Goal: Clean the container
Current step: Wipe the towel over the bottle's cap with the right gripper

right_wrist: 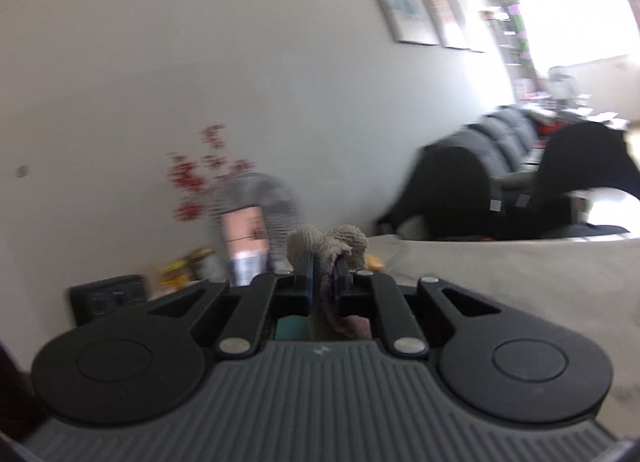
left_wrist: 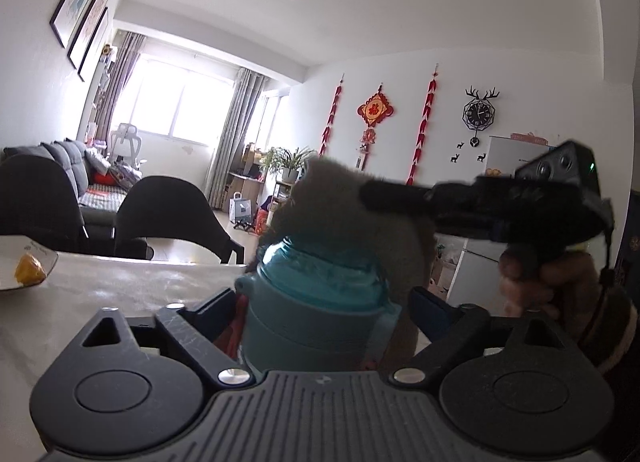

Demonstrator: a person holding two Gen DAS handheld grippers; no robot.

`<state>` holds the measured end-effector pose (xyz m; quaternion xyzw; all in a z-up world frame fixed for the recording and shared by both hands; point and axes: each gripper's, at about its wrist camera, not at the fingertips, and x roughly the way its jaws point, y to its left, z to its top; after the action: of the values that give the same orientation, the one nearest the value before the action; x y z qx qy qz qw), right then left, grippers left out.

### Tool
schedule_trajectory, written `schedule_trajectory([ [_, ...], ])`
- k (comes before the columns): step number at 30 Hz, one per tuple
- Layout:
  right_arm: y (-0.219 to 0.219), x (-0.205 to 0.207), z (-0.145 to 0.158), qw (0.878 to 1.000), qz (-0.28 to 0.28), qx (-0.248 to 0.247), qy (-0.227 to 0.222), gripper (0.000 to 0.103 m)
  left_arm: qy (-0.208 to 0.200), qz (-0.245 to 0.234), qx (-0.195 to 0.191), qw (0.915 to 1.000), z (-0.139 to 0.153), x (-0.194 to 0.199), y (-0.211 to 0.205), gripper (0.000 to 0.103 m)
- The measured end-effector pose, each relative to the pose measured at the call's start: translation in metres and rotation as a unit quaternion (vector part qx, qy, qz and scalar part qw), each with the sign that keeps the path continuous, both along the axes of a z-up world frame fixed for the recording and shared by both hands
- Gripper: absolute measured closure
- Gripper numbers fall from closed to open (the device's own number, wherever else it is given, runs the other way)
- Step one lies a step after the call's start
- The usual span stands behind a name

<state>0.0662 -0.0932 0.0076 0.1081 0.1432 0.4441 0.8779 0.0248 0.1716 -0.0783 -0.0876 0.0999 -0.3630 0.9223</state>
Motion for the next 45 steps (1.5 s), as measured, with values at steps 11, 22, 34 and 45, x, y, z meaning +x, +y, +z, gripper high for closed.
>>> schedule_trajectory([
  [11,0.032,0.009,0.006,0.991,0.12,-0.048,0.029,0.094,0.002,0.003,-0.013,0.9999,0.0,0.001,0.005,0.02],
  [22,0.022,0.03,-0.011,0.993,0.091,0.022,0.078,0.094,-0.002,-0.004,-0.015,0.9999,-0.004,0.002,0.005,0.021],
  [34,0.016,0.02,-0.003,0.99,0.111,0.052,0.069,0.094,0.002,-0.006,-0.018,0.9998,-0.005,0.002,0.008,0.02],
  [45,0.018,0.031,-0.017,0.987,0.113,0.058,0.094,0.094,0.003,-0.006,-0.018,0.9998,-0.001,0.007,0.007,0.02],
])
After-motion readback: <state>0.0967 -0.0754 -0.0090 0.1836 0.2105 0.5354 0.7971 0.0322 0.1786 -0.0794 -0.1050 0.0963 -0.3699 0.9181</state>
